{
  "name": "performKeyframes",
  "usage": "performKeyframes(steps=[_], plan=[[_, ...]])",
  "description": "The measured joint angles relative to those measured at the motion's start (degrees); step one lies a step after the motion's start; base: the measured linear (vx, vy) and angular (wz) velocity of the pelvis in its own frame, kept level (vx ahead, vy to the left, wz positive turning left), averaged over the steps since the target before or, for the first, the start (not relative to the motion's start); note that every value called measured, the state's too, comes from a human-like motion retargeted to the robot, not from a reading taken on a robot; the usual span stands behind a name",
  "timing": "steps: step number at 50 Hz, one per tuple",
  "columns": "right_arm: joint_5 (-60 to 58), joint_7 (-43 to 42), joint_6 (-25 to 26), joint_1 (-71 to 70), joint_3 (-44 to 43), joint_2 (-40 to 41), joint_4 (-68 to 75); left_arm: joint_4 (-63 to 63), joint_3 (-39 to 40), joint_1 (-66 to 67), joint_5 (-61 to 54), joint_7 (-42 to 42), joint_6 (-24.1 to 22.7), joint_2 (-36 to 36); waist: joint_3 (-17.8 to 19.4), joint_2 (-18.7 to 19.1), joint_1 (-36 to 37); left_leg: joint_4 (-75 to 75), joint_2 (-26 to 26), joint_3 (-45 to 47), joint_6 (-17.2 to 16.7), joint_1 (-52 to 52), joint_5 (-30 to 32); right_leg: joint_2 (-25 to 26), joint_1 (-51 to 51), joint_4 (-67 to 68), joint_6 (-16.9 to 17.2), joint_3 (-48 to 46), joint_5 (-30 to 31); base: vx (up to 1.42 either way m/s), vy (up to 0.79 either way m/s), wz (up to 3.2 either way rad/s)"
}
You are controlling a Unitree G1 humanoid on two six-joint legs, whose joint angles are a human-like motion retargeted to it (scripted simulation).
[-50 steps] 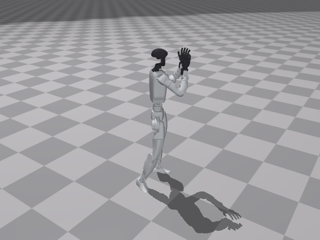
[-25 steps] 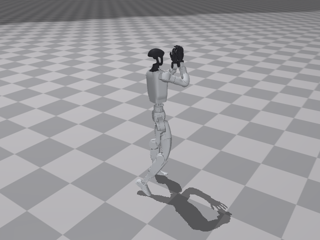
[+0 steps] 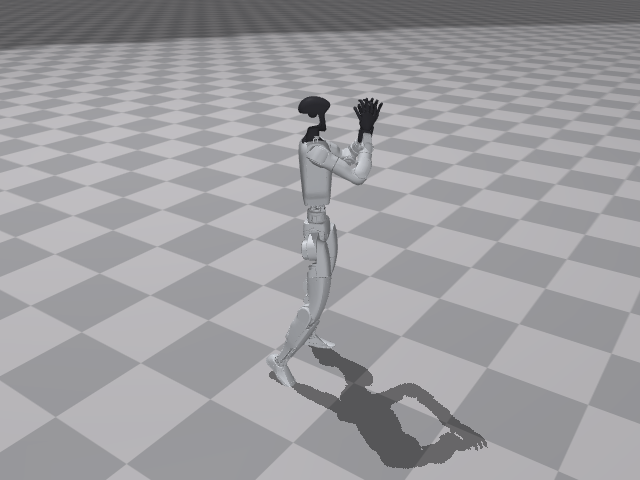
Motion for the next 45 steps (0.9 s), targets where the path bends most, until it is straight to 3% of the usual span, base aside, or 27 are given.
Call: performKeyframes(steps=[3,5,9,13,18,25,28,33,37,42,45], plan=[[-1.28,-4.15,0.66,0.7,-1.9,-1.6,0.15,0.59,2.64,-0.13,-1.77,0.94,0.86,-1.45,0.71,-0.12,-0.05,0.16,0.26,3.31,0.02,-0.21,-0.16,-0.26,0.59,-2.36,0.34,-2.73,-1.44,-0.04,-0.09,-0.99],[-2.07,-7.69,0.26,1.07,-3.59,-1.41,0.42,1.23,4.61,-0.83,0.99,5.81,0.42,-2.04,0.88,-0.09,-0.12,0.22,0.44,5.68,-0.08,-0.34,-0.24,-0.23,1.09,-4.35,0.77,-4.57,-2.4,-0.05,-0.1,-1.05],[-0.78,-3.13,0.81,-1.1,0.25,-0.77,0.29,0.73,-0.98,-1.36,0.09,0.84,-0.17,-0.93,1.28,-0.15,-1.06,0.79,0.7,10.35,0.36,-0.74,-0.83,0.33,2.03,-8.96,1.98,-7.05,-4.04,-0.05,-0.11,-1.04],[-1.64,-3.67,-0.8,-0.35,0.39,-2.08,-0.48,-0.97,-1.4,-0.08,2.62,2.74,-1.03,0.95,1.79,-0.39,-2.93,1.55,0.97,14.62,0.94,-1.17,-1.54,1.36,2.27,-13.27,3.49,-6.85,-5.08,-0.05,-0.12,-0.97],[-4.63,-8.46,-0.55,2.55,-4.02,-4.17,-1.32,-2.42,4.21,2.78,6.7,8.61,0.01,0.34,2.55,-0.74,-5.8,2.25,1.47,19.44,1.4,-1.02,-2.32,2.76,1.78,-16.91,5.11,-3.48,-5.74,-0.05,-0.11,-0.88],[-5.58,-5.6,0.38,0.09,-0.4,-2.22,-2.15,-1.29,-3.28,0.25,2.85,4.26,-0.34,-3.05,3.34,0.03,-11.24,2.73,2.34,25.52,1.96,-0.06,-3.09,4.75,0.69,-20.26,6.91,2.94,-5.48,-0.04,-0.1,-0.82],[-4.68,-3.46,0.14,1.35,-2.05,-4.25,-2.57,-1.83,-2.35,0.29,4.12,3.3,-0.69,-1.84,3.59,0.63,-13.68,2.84,2.78,28.14,2.03,0.48,-3.3,5.63,0.16,-21.34,7.62,5.65,-5.14,-0.03,-0.1,-0.81],[-6.49,-8.61,0.62,3.03,-5.77,-5.11,-1.39,-1.05,0.74,0.99,6.97,7.95,0.2,-3.21,3.33,1.56,-17.31,2.96,3.65,32.65,2.22,1.23,-3.46,7.36,-0.88,-23.18,8.49,9.97,-4.39,-0.03,-0.11,-0.85],[-4.08,-1.92,1.44,1.13,-2.81,-3.06,-1.51,0.95,-3.12,-0.78,3.46,2.9,0.23,-5.25,3.15,2.49,-19.33,3.12,5.07,36.53,2.39,1.67,-3.41,9.62,-1.82,-24.9,8.51,13.25,-3.43,-0.03,-0.16,-0.91],[-5.74,-1.8,0.56,1.39,-2.8,-5.46,-1.98,0.1,-3.2,-0.57,5.31,3.43,-1.19,-1.15,3.43,3.53,-21.09,3.19,7.04,40.73,2.35,2.16,-2.92,12.63,-2.71,-26.83,8.51,16.5,-2.04,-0.03,-0.18,-0.77],[-7.82,-6.67,0.41,2.23,-4.79,-6.9,-2.03,-0.99,0.6,1.1,8.52,8.29,-1.2,0.08,3.91,3.82,-21.7,3.13,8.1,42.56,2.24,2.46,-2.49,14.22,-2.95,-27.78,8.51,17.8,-1.27,-0.03,-0.18,-0.55]])
